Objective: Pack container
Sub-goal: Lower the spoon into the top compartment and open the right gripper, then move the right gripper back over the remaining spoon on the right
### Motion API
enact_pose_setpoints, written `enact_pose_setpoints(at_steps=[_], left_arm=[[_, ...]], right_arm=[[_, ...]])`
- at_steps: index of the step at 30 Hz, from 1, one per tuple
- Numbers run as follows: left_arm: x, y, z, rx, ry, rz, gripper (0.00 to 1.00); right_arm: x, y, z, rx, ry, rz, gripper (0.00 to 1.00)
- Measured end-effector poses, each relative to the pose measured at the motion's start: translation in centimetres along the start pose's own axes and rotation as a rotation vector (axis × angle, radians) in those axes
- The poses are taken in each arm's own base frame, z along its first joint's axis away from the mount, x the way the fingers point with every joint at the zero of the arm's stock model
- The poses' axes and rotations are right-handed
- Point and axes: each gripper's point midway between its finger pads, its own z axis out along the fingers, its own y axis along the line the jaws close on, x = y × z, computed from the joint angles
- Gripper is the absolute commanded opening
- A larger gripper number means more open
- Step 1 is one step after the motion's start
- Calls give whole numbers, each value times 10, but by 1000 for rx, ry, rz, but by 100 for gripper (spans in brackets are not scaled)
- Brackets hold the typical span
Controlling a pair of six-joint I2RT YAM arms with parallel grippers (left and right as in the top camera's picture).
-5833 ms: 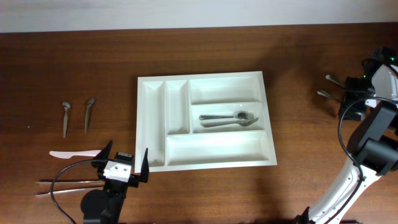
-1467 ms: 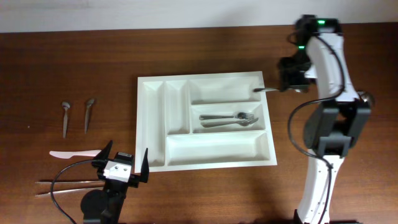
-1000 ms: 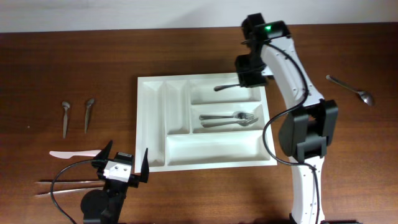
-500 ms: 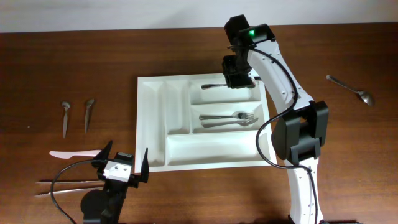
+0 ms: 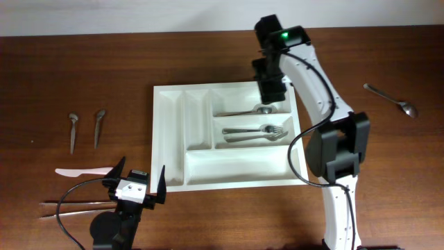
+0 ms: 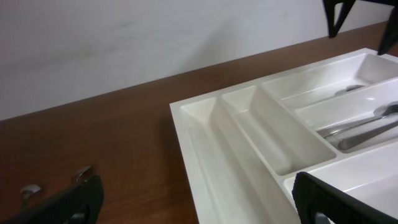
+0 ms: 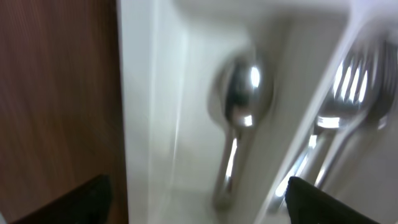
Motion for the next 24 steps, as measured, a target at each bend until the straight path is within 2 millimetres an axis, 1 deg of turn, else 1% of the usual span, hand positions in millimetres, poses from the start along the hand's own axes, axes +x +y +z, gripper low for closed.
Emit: enact_pose_setpoints(at_steps=[2, 4, 6, 7, 8, 9, 10, 12, 14, 16, 19, 22, 24], left_arm=[[0, 0, 0, 0, 0, 0, 99], [0, 0, 0, 0, 0, 0, 99], [0, 0, 0, 0, 0, 0, 99], [0, 0, 0, 0, 0, 0, 99], [0, 0, 0, 0, 0, 0, 99], [0, 0, 0, 0, 0, 0, 99], [0, 0, 0, 0, 0, 0, 99], [0, 0, 0, 0, 0, 0, 99], [0, 0, 0, 0, 0, 0, 99], [0, 0, 0, 0, 0, 0, 99], [0, 0, 0, 0, 0, 0, 99], [0, 0, 0, 0, 0, 0, 99], [0, 0, 0, 0, 0, 0, 99]], right_arm=[[-26, 3, -1, -4, -19, 23, 99], [-62, 4, -3, -7, -41, 58, 99], [-112, 0, -7, -2, -64, 118, 99], [-138, -6, -9, 8, -74, 154, 99], [-171, -16, -12, 23, -87, 208, 99], [-193, -26, -14, 38, -94, 244, 99], [-219, -38, -18, 51, -100, 297, 99], [-261, -57, -23, 59, -108, 379, 99], [-296, -75, -28, 58, -117, 453, 99], [-319, -89, -32, 54, -119, 508, 99], [-343, -104, -36, 47, -116, 545, 99], [-362, -110, -39, 22, -124, 526, 99], [-373, -109, -40, -5, -139, 494, 99]])
